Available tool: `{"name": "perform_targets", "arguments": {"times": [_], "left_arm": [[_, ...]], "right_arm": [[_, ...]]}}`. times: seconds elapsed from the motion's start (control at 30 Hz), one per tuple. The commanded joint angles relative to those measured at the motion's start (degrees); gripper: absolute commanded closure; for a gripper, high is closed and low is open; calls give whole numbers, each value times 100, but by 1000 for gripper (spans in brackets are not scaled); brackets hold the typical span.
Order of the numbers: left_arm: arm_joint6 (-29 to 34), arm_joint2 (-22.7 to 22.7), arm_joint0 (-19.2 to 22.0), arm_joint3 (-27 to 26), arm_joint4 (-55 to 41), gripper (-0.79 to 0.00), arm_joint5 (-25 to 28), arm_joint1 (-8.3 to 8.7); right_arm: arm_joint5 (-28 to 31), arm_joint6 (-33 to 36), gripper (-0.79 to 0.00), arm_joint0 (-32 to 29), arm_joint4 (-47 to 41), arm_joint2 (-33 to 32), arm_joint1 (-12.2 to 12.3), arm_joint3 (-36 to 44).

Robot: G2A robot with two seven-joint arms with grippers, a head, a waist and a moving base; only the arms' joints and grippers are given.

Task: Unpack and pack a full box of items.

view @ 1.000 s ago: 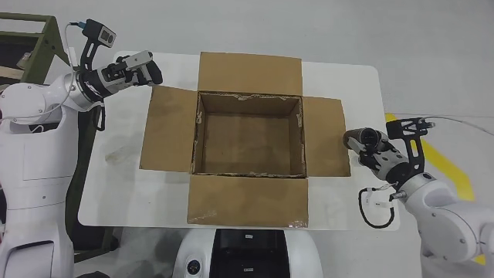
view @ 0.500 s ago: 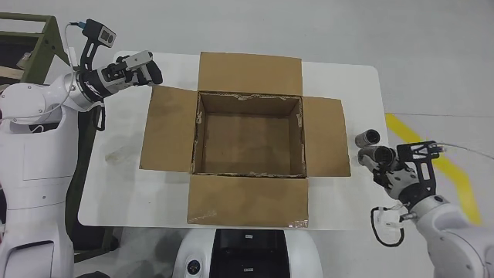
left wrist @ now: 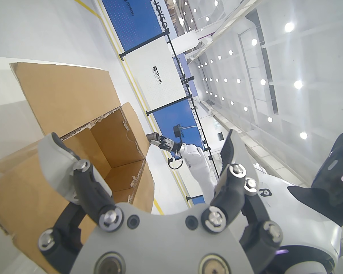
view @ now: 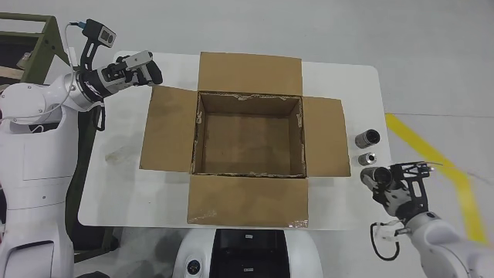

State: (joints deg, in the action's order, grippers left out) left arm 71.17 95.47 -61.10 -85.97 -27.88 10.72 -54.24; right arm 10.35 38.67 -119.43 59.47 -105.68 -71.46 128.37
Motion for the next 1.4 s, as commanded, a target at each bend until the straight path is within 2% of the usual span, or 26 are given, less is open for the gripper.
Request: {"name": "perform_targets", "arguments": {"times": [0.0, 0.57, 0.83, 1.37], "left_arm": [[0, 0, 0, 0, 0, -785, 0, 0], [0, 0, 0, 0, 0, -785, 0, 0], [0, 0, 0, 0, 0, -785, 0, 0], [0, 0, 0, 0, 0, -785, 0, 0]], "right_arm": [[20, -50, 0, 50, 67, 74, 4, -159], [-133, -452, 0, 580, 308, 449, 23, -1286], [-423, -577, 0, 862, 241, 507, 20, -1822], [-529, -719, 0, 1158, 102, 618, 30, -2224]]}}
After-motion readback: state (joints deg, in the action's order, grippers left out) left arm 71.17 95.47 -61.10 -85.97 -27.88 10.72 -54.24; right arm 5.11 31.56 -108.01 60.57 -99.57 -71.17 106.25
